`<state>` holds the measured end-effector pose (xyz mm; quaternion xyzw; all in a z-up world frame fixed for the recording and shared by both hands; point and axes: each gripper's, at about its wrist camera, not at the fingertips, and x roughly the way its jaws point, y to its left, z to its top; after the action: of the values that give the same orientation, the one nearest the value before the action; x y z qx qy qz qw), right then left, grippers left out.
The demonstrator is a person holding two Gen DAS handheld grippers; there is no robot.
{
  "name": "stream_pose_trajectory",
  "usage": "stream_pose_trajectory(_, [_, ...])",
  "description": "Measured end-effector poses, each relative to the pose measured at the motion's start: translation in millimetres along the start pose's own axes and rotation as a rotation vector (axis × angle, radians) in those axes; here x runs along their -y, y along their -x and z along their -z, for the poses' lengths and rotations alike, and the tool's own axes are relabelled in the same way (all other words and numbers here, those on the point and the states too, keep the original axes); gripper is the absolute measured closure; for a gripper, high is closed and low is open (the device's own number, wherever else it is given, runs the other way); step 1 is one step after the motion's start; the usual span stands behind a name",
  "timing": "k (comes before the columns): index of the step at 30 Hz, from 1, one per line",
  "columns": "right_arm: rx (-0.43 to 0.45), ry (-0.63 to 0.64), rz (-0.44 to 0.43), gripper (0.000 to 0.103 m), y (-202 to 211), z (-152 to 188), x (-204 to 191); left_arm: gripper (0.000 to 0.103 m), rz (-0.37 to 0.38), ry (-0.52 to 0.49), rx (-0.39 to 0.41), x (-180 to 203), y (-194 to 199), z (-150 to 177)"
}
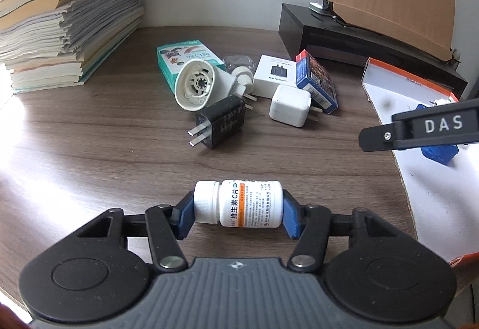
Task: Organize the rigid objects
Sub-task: 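Grasp the white vitamin bottle with the left gripper while the right grasps the white charger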
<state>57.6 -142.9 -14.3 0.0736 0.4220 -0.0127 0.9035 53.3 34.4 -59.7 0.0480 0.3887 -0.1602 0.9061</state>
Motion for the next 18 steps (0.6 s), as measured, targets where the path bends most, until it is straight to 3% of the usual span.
stream_pose_trajectory(6, [-0.019,-0.107,-0.055,0.023,-29,-22,-14,0.045,0.019,0.024,0.022,-18,7,-14])
stream_pose_trajectory(18, [-0.034,0.000,-0.010,0.021,-94,-42,-50,0.045,0.027,0.057,0.031,-51,10,-24])
